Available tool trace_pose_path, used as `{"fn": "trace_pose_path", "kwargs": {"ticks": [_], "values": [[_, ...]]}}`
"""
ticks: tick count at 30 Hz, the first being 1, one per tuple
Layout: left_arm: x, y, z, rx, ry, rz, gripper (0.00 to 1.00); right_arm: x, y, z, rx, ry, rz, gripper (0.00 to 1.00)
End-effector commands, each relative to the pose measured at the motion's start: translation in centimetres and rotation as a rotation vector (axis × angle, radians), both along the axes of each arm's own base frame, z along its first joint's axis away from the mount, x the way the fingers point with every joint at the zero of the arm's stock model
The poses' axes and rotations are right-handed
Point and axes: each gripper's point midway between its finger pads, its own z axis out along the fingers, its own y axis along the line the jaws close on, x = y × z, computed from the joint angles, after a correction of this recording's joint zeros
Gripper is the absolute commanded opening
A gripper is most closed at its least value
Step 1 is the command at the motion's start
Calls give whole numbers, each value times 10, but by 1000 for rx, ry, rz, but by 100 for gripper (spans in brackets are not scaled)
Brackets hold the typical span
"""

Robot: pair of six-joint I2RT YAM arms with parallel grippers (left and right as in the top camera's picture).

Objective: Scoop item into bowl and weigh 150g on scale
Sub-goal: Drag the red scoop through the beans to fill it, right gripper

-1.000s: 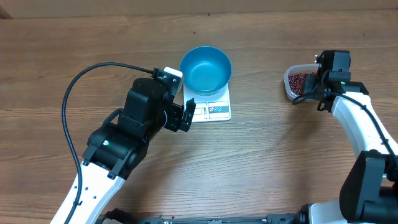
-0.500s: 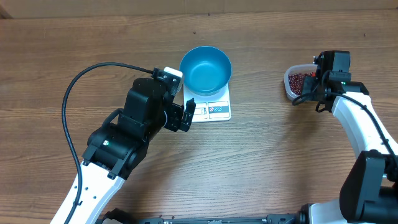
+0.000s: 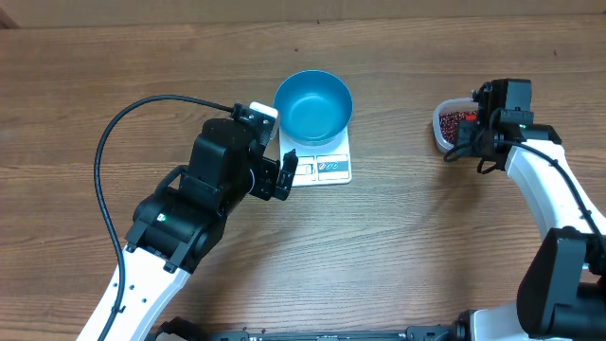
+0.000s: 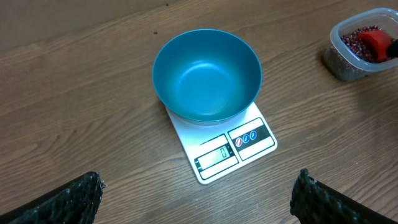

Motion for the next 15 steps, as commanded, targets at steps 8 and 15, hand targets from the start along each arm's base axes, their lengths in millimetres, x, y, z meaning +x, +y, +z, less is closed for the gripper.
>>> {"fn": "trace_pose_path", "kwargs": {"ticks": [8,15], "values": [[-1,1,6,-19,-12,3,100,-7,-17,-8,249,-8,-34,4],[-1,1,6,-19,-12,3,100,-11,-20,-23,324,26,-50,4]]}}
